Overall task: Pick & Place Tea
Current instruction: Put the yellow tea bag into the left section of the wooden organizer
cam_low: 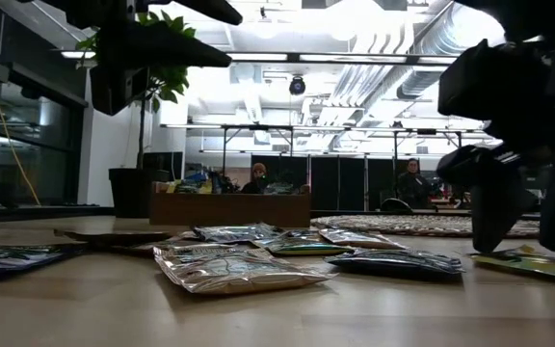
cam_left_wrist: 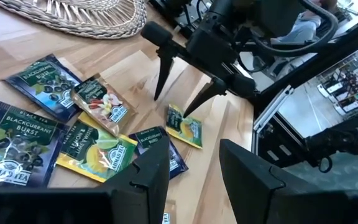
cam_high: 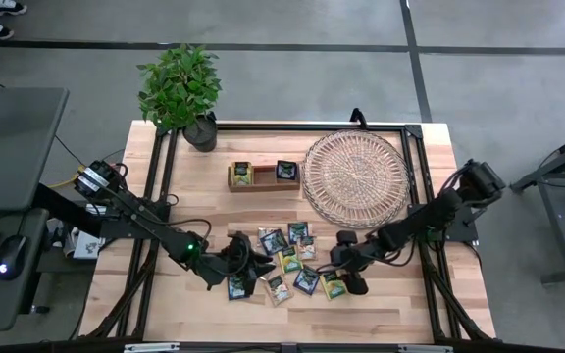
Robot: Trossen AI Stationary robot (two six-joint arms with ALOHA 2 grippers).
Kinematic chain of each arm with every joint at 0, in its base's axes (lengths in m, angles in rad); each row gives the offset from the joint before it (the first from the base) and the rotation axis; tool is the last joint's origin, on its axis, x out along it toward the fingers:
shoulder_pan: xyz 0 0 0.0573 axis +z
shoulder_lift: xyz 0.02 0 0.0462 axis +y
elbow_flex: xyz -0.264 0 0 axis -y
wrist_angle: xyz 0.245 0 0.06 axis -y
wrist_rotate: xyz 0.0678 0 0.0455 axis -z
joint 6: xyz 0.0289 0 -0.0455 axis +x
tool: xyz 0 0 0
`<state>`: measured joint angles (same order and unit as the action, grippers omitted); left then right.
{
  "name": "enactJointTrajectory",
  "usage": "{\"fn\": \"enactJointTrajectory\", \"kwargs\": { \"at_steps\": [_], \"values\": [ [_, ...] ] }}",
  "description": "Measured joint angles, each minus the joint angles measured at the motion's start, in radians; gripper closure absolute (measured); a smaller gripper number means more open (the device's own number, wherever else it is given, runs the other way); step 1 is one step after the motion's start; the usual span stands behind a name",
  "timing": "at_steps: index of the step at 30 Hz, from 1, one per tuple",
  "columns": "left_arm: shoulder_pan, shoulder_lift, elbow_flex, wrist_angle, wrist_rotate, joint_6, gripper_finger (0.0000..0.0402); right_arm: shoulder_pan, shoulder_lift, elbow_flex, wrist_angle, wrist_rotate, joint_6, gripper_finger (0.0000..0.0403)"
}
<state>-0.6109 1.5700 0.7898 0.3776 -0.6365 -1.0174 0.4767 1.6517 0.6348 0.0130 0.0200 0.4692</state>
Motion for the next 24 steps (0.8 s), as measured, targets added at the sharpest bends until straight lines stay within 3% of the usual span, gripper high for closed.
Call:
{"fn": "enactJointTrajectory", "kwargs": {
  "at_steps": [6, 16, 24],
  "values": [
    [0.000, 0.000, -0.001, -0.022, 0.005, -0.004, 0.0264, 0.009, 0.029, 0.001, 0.027, 0.009, 0.041, 0.0155],
    [0.000, 0.000, -0.001, -0.041, 0.024, -0.009, 0.0264, 0.079, 0.040, -0.007, 0.013, 0.163, 0.000, 0.0162],
    [0.000, 0.000, -0.001, -0.040, 0.024, -0.009, 0.0264, 0.121, 0.061, -0.005, 0.012, 0.207, 0.001, 0.0163]
  ]
}}
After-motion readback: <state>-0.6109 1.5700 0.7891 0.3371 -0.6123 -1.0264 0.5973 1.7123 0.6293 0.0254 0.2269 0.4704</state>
